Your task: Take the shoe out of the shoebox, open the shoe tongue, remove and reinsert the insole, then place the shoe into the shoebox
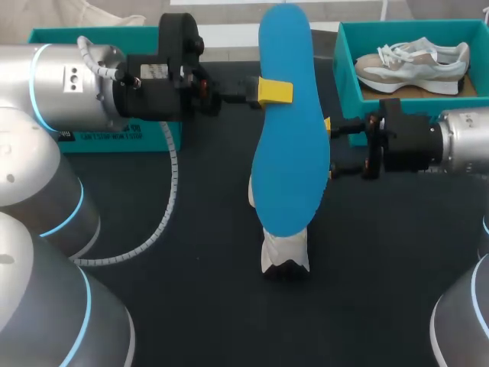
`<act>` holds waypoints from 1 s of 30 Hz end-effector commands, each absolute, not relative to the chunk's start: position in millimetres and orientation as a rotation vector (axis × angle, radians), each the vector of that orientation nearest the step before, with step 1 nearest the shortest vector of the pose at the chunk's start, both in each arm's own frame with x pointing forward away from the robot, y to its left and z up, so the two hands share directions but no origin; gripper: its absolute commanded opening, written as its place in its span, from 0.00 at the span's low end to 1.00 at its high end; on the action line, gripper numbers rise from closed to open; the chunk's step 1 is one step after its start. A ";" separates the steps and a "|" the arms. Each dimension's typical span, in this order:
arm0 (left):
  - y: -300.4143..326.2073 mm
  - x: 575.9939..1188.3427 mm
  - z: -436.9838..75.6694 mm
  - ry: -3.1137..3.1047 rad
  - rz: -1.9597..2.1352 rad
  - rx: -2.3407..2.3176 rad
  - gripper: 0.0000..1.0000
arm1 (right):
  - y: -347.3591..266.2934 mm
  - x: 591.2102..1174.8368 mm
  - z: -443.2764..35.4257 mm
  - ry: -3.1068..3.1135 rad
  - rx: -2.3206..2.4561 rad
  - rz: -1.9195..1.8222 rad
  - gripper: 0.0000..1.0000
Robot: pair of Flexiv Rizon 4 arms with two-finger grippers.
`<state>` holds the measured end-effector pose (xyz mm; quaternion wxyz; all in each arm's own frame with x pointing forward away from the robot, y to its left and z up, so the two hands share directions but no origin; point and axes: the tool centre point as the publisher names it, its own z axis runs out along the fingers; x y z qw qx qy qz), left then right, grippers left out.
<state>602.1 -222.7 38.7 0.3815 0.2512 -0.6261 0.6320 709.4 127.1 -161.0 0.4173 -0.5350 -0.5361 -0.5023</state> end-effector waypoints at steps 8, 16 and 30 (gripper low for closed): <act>-224.4 602.1 37.4 -1.595 1.614 0.640 0.00 | 129.8 710.2 -152.2 -1.352 -1.340 -1.285 1.00; -220.6 603.8 24.5 -1.674 1.712 0.527 0.00 | 129.8 710.2 -152.2 -1.352 -1.340 -1.285 1.00; -192.5 633.3 -16.3 -2.032 2.433 -0.546 0.00 | 129.8 710.2 -152.2 -1.352 -1.340 -1.285 1.00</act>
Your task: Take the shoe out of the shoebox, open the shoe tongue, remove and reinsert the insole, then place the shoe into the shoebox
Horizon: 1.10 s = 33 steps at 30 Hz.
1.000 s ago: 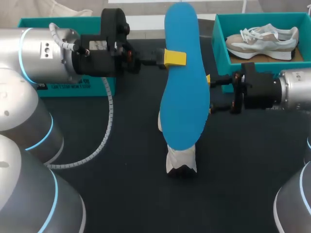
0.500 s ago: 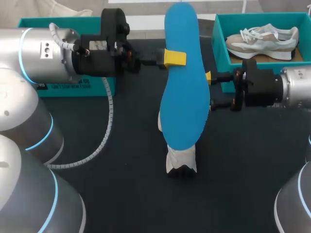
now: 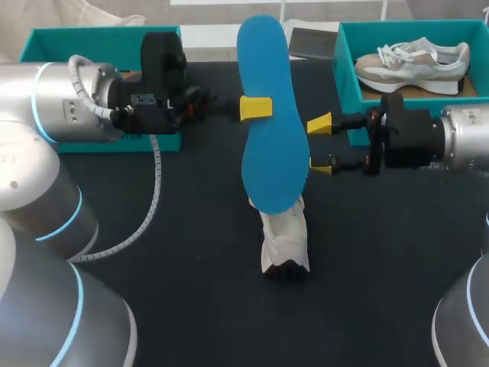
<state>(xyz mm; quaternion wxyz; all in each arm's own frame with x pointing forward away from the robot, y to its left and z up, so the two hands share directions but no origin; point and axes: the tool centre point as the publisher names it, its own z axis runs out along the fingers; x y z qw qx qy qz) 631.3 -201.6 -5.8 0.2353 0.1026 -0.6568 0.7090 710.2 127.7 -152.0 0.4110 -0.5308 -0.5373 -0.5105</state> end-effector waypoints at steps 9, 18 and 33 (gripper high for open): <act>-173.7 632.9 -21.4 -2.054 2.582 -0.969 0.00 | 129.8 710.2 -152.2 -1.352 -1.340 -1.285 1.00; -172.0 633.5 -22.8 -2.083 2.555 -0.869 0.00 | 129.8 710.2 -152.2 -1.352 -1.340 -1.285 1.00; -148.2 657.6 -80.3 -2.150 2.845 -1.879 0.00 | 129.8 710.2 -152.2 -1.352 -1.340 -1.285 1.00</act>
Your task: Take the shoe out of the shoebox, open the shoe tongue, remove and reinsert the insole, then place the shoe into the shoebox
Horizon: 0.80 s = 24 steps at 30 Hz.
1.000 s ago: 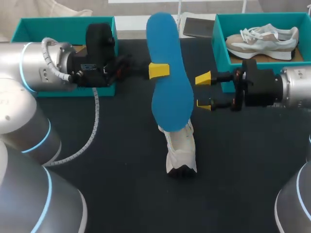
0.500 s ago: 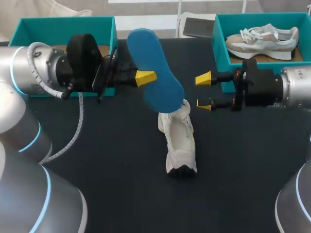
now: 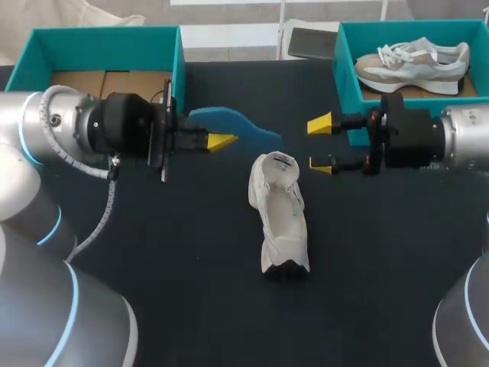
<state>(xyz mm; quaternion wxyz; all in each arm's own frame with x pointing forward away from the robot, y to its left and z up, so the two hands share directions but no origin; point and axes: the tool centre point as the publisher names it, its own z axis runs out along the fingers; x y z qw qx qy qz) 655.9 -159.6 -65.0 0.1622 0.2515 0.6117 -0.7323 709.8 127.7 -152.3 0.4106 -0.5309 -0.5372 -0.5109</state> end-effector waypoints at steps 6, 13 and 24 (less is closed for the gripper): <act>-144.8 663.1 -94.6 1.050 -1.368 1.183 0.00 | 129.8 710.2 -152.2 -1.352 -1.340 -1.285 1.00; -143.6 657.7 -104.0 1.066 -1.347 1.130 0.00 | 129.8 710.2 -152.2 -1.352 -1.340 -1.285 1.00; -139.7 657.9 -118.9 1.131 -1.308 1.106 0.00 | 129.8 710.2 -152.2 -1.352 -1.340 -1.285 1.00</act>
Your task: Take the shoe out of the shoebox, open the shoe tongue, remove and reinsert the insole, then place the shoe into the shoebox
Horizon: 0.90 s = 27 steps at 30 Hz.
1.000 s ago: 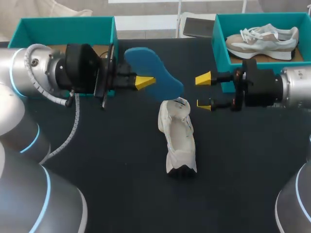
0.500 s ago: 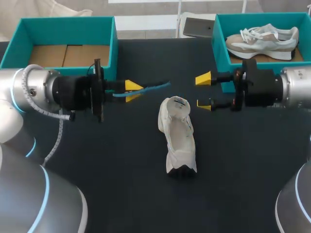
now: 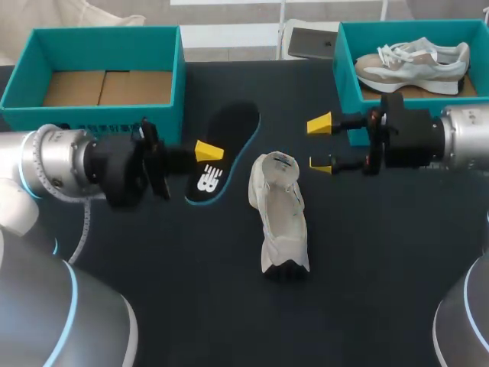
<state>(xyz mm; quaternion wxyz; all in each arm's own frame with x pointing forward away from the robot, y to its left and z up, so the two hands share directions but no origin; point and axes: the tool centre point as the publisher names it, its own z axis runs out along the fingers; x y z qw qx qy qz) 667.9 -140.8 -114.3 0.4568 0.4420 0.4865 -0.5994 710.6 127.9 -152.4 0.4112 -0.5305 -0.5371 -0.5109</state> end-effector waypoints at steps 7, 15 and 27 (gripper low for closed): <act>-139.7 657.9 -118.9 1.131 -1.308 1.106 0.00 | 129.8 710.2 -152.2 -1.352 -1.340 -1.285 1.00; -139.7 657.9 -118.9 1.131 -1.308 1.106 0.00 | 129.8 710.2 -152.2 -1.352 -1.340 -1.285 1.00; -155.3 663.1 -156.6 1.169 -1.166 1.217 0.00 | 154.5 706.4 -155.9 -1.333 -1.303 -1.301 1.00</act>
